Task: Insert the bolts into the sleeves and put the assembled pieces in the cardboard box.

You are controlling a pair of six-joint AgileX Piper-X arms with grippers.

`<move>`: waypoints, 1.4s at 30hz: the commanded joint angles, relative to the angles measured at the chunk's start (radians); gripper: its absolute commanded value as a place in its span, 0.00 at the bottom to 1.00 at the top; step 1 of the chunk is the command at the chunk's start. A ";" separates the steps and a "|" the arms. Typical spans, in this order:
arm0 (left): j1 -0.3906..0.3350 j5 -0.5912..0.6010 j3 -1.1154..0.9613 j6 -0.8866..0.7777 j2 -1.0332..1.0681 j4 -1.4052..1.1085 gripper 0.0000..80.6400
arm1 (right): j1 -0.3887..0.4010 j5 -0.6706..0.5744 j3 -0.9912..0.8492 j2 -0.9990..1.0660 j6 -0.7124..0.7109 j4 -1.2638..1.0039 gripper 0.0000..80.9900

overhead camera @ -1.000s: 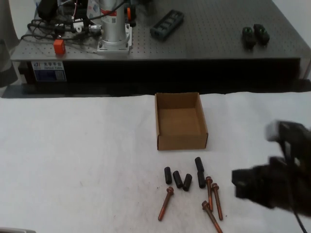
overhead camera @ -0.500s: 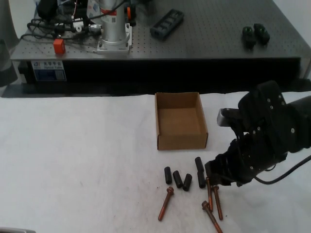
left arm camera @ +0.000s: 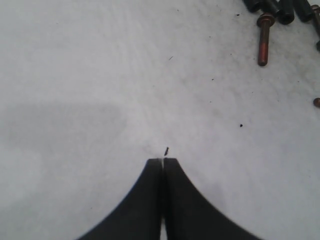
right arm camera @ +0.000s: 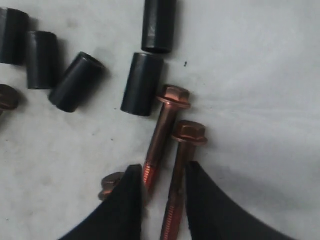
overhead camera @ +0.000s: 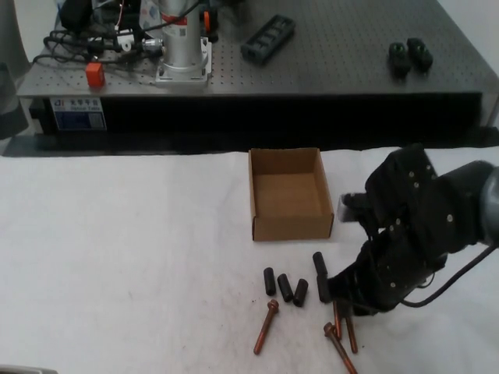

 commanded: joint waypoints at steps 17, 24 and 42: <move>0.000 -0.003 -0.003 -0.014 -0.008 -0.006 0.01 | 0.003 0.085 -0.010 0.116 0.005 -0.018 0.26; 0.000 0.061 -0.003 -0.014 -0.005 -0.144 0.01 | 0.003 0.085 -0.010 0.114 0.001 -0.001 0.02; 0.000 0.138 -0.382 0.290 0.757 -0.411 0.34 | -0.108 -0.020 -0.009 -0.327 -0.071 0.142 0.02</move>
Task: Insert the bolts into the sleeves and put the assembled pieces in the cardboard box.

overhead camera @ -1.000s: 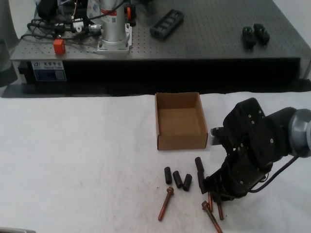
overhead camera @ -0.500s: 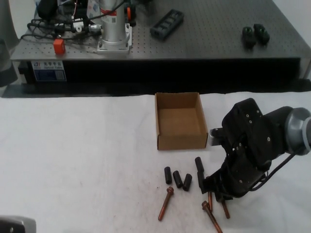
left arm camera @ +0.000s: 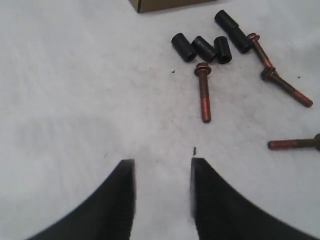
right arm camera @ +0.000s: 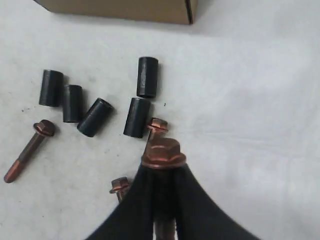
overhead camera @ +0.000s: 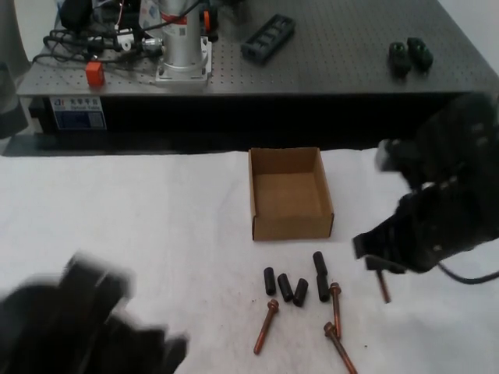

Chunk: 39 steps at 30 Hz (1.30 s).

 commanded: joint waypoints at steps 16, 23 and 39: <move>-0.071 0.125 -1.278 0.244 1.202 0.532 0.34 | -0.078 -0.016 -0.003 -0.264 -0.049 0.172 0.02; -0.136 0.109 -1.550 0.274 1.410 0.752 0.34 | -0.078 -0.016 -0.003 -0.264 -0.049 0.171 0.02; -0.151 0.096 -1.596 0.274 1.480 0.814 0.34 | -0.078 -0.016 -0.003 -0.264 -0.049 0.173 0.02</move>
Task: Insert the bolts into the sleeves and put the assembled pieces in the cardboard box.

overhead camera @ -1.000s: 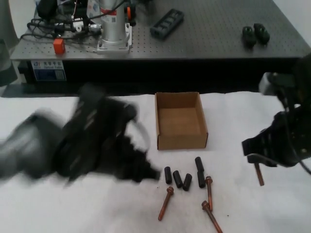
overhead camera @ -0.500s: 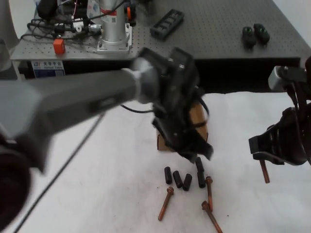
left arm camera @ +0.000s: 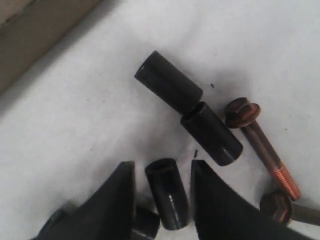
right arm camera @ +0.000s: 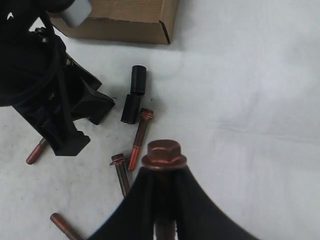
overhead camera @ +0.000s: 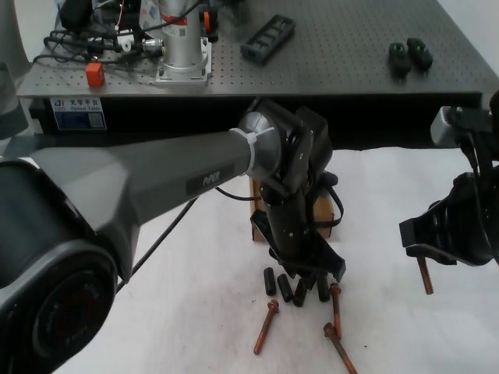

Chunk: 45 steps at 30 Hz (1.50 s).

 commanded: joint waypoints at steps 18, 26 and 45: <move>-0.005 -0.004 -0.011 0.020 0.064 0.091 0.26 | -0.004 -0.010 -0.003 -0.008 -0.013 -0.003 0.02; -0.005 0.061 -0.011 0.020 0.064 0.127 0.24 | -0.004 -0.010 -0.003 -0.008 -0.013 -0.003 0.02; -0.005 0.127 -0.011 0.020 0.054 0.076 0.01 | -0.004 -0.033 -0.003 -0.012 -0.013 -0.022 0.02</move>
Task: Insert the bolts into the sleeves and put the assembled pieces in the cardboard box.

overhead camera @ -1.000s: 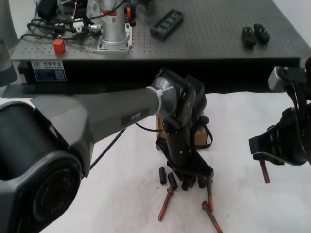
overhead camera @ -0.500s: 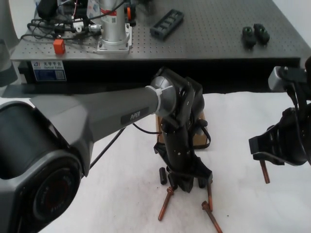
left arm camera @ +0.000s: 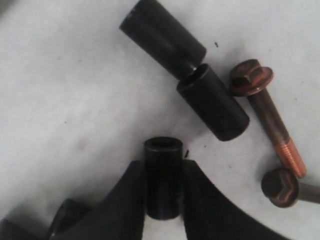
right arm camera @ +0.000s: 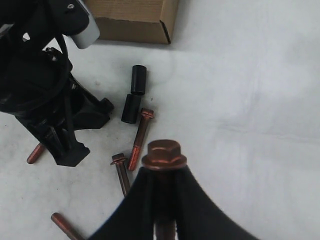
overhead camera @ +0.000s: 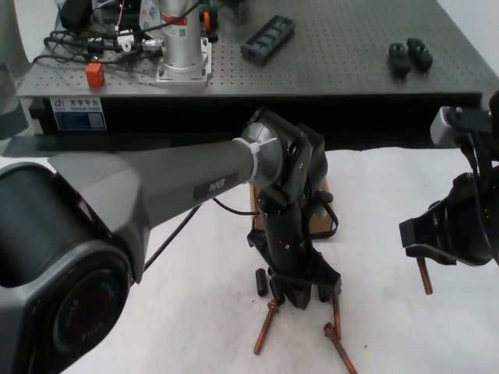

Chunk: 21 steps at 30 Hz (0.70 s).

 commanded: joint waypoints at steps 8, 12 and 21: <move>-0.005 0.038 0.171 0.020 -0.244 -0.217 0.01 | -0.004 -0.180 0.009 -0.086 0.076 -0.256 0.02; -0.005 0.046 0.511 0.004 -0.507 -0.577 0.01 | -0.004 -0.320 0.094 -0.143 0.266 -0.578 0.02; -0.005 0.254 1.055 -0.184 -0.847 -1.403 0.01 | 0.100 -0.380 0.318 -0.132 0.629 -1.171 0.02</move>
